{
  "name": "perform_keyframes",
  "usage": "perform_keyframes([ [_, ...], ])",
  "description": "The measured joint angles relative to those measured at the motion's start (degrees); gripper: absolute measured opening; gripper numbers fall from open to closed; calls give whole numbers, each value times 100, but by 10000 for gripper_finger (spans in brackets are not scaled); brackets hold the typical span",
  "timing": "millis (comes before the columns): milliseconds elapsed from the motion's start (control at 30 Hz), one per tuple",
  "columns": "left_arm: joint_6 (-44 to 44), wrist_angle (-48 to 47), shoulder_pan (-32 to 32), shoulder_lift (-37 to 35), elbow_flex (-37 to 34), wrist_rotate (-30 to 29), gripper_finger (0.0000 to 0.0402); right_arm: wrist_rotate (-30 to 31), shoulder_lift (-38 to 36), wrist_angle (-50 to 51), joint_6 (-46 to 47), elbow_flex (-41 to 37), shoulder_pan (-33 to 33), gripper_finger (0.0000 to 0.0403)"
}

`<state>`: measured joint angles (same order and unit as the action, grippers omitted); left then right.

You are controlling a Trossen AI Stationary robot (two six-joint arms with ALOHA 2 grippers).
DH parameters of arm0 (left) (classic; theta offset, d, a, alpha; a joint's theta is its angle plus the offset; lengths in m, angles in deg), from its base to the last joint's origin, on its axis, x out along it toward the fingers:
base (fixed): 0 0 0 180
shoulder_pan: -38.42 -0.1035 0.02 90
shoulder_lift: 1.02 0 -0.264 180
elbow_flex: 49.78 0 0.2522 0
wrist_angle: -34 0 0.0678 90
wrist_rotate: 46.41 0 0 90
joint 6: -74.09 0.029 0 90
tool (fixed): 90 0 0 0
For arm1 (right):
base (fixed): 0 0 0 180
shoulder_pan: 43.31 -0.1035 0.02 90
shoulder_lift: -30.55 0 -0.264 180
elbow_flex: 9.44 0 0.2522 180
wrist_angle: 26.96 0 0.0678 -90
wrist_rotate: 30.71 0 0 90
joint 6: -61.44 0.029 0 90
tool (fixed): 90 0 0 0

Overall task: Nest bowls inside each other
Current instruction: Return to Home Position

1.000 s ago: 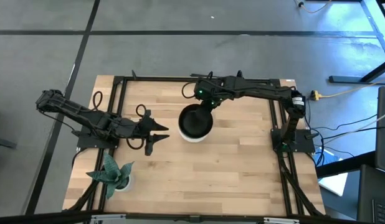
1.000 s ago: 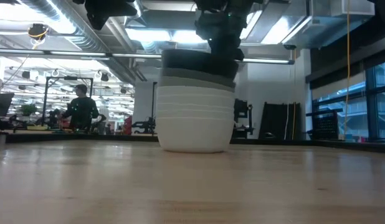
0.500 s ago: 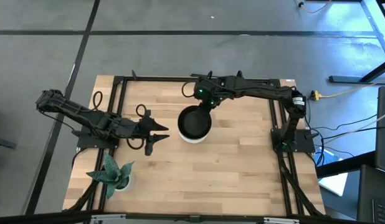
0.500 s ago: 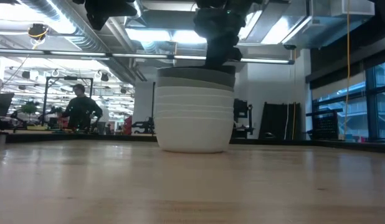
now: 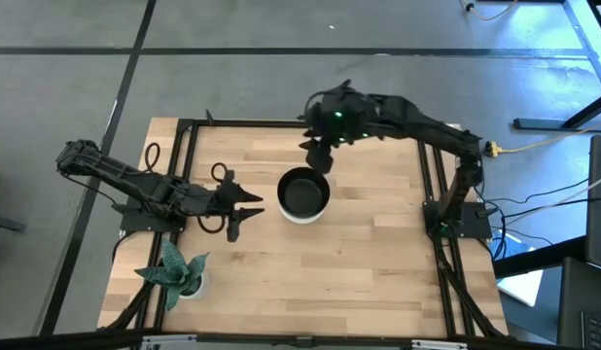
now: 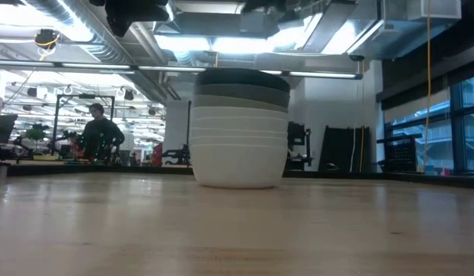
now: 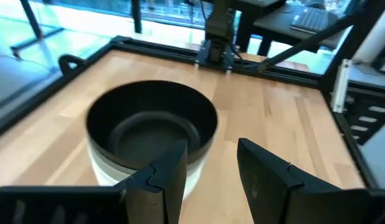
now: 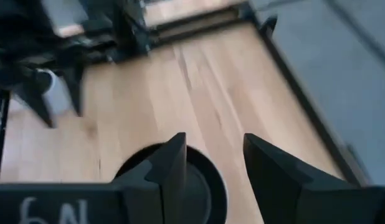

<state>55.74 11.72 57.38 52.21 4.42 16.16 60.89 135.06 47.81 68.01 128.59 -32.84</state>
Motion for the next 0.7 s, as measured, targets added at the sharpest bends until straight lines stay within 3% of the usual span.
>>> perform_keyframes([
  [133, 161, 0, -2, -204, 1, -164, 137, 805, -342, 327, -125, 240, -328, 158],
  [367, 496, -15, -1, -988, 2, -172, 137, 2079, -1180, 818, 82, -354, -945, 157],
  [533, 835, -22, -1, -1441, 7, -177, 137, 2894, -2034, 191, 343, -1686, -1395, 156],
  [700, 991, -428, -5, -1696, 7, -174, 137, 3039, -3119, -993, 531, -3604, -1770, 156],
])
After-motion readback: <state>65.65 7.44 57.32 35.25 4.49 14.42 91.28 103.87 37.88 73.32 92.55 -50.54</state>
